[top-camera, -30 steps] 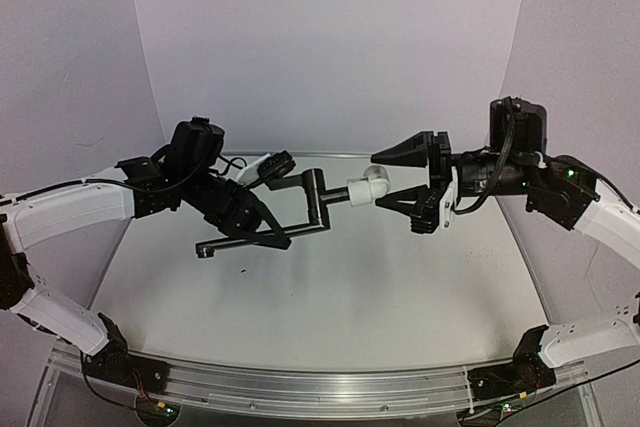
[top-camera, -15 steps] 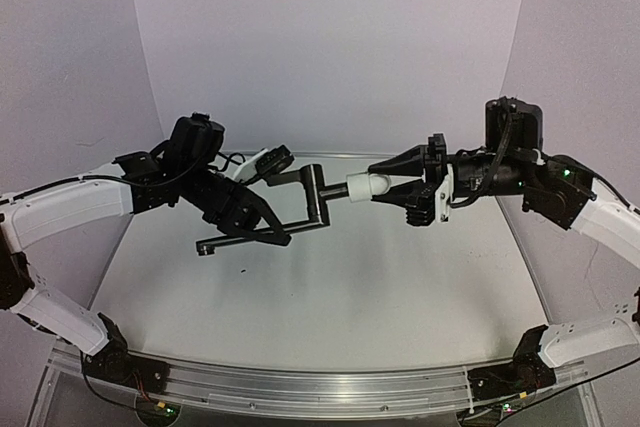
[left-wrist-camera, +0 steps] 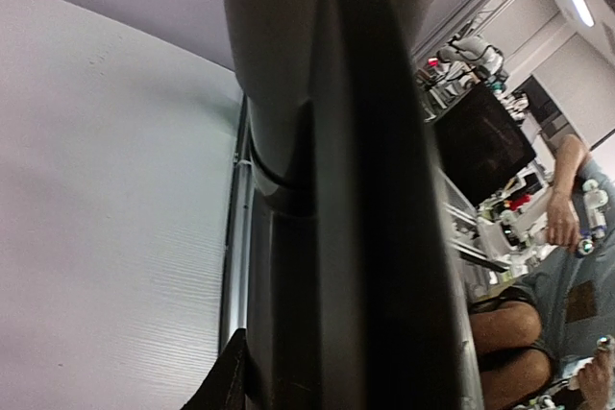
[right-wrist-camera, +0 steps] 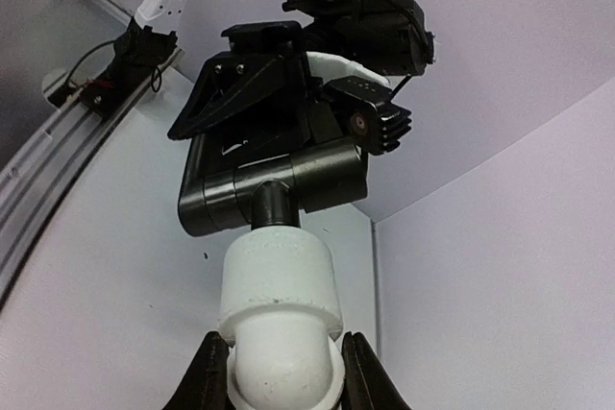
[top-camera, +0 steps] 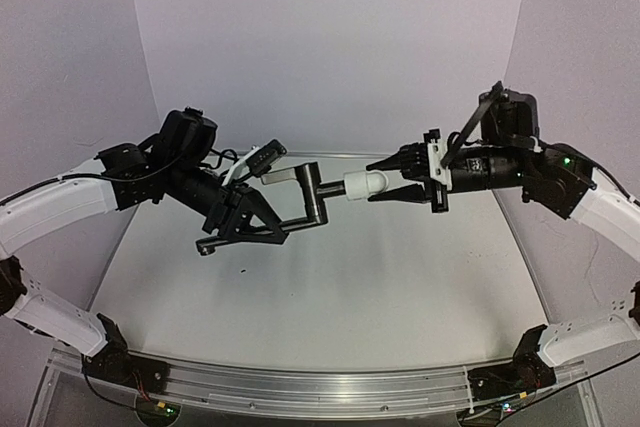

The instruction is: Install the water faucets

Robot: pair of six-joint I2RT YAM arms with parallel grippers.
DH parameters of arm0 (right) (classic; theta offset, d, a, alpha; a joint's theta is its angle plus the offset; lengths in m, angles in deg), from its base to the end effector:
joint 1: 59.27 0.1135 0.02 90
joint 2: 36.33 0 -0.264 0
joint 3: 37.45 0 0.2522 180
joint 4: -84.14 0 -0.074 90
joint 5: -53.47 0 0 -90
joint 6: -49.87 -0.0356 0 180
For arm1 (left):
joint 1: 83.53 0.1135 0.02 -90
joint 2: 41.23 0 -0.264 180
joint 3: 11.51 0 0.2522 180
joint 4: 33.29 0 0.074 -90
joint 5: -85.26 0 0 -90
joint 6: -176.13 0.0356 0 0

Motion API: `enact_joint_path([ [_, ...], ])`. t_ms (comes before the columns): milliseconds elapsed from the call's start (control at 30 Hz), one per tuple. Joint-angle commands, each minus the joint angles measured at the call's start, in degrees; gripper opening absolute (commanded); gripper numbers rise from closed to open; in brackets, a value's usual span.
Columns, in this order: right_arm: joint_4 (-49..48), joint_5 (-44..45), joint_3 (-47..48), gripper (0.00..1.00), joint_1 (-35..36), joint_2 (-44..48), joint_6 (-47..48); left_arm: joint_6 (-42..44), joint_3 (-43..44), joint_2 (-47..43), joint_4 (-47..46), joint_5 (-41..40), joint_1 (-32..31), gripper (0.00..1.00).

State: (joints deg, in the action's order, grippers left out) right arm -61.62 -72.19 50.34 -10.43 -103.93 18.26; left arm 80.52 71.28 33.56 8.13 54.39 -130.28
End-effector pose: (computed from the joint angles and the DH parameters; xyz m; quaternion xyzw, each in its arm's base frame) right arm 0.1528 0.2064 0.4196 -0.7159 0.2935 0.1918 0.6038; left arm 0.1679 -0.2231 0.3525 0.4880 0.6349 -0.5718 0.1782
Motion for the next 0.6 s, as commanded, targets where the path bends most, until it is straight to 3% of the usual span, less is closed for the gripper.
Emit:
enact_joint_path([
  [0, -1.58, -2.96, 5.87, 0.12, 0.48, -1.96, -18.69, 8.04, 2.37, -4.07, -2.83, -12.10, -0.87, 0.00],
  [300, 1.77, -7.65, 9.63, 0.06, 0.48, -6.33, -41.50, 18.77, 0.77, -6.70, -1.96, -31.97, -7.32, 0.00],
  [567, 3.30, -12.86, 12.95, 0.00, -0.10, -11.26, -56.52, 23.11, -3.51, -9.86, -7.53, -41.34, -9.40, 0.00],
])
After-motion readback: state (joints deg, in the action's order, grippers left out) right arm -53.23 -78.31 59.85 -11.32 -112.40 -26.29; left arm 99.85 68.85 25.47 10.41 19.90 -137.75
